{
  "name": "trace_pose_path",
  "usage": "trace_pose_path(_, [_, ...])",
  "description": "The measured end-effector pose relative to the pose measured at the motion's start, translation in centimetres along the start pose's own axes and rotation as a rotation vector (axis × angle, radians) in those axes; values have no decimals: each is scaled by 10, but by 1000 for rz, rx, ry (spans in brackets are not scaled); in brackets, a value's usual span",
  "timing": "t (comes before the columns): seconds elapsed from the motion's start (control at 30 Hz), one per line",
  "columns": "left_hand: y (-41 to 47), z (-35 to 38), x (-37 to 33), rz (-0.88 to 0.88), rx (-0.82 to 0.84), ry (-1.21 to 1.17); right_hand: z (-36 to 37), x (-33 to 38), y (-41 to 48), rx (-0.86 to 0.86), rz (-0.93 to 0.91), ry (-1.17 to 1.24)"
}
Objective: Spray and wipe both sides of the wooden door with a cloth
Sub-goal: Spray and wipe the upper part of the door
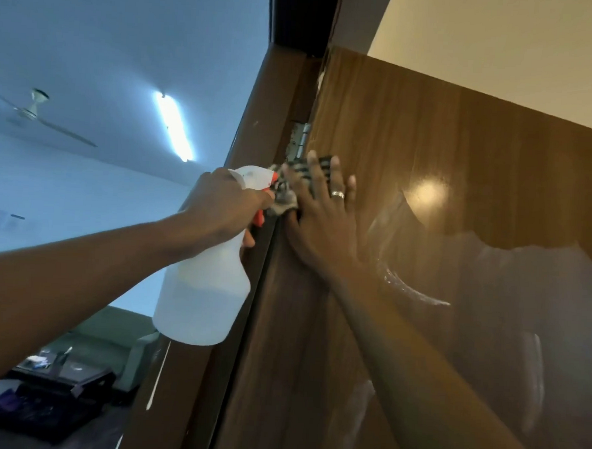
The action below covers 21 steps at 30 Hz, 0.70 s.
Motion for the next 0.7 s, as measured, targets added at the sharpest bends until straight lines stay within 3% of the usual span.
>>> trace_pose_path(0.13, [-10, 1, 4, -12, 21, -6, -1, -35, -58, 23, -43, -60])
trace_pose_path(0.27, [-13, -2, 2, 11, 40, 13, -13, -83, -27, 45, 205, -69])
trace_pose_path(0.37, [-10, 1, 0, 15, 41, -21, -15, -66, 16, 38, 338, -25])
trace_pose_path(0.57, [-14, 12, -7, 5, 43, -72, -2, -22, -55, 5, -10, -24])
trace_pose_path(0.7, [-21, 24, -10, 12, 67, -79, -10, -91, -93, 19, 67, -50])
Point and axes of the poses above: each hand's wrist, its own y-axis towards the middle knuckle, its own z-axis out of the palm, x = y × z, the point moved 6 cm from there along y, towards the middle knuckle, and after that the axes turned 14 degrees about z, right-handed, at the moved point
